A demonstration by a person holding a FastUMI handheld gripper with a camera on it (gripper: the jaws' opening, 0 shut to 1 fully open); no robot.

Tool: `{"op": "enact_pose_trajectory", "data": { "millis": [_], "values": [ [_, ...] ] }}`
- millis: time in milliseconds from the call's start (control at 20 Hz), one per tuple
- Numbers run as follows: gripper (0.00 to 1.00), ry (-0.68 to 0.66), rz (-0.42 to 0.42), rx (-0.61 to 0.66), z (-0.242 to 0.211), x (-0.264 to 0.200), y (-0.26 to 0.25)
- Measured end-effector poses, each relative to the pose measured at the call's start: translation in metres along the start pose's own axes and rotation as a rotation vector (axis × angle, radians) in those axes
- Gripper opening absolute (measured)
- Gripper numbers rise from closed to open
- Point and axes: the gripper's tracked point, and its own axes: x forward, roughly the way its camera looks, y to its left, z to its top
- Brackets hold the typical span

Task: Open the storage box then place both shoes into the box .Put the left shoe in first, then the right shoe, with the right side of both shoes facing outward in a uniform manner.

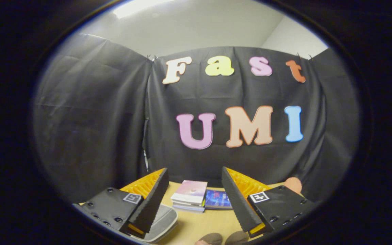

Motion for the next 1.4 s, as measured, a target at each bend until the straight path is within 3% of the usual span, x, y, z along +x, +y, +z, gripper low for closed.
{"op": "enact_pose_trajectory", "data": {
  "millis": [150, 300, 650, 1100, 1400],
  "values": [
    [1.00, 0.157, 0.080, 0.139, -0.054, 0.005, 0.015],
    [1.00, 0.277, 0.106, 0.277, -0.101, 0.006, 0.016],
    [1.00, 0.534, 0.145, 0.405, -0.209, -0.007, 0.030],
    [1.00, 0.711, 0.171, 0.705, -0.262, -0.032, 0.057],
    [1.00, 0.786, 0.242, 1.057, -0.276, -0.033, 0.089]
  ]
}}
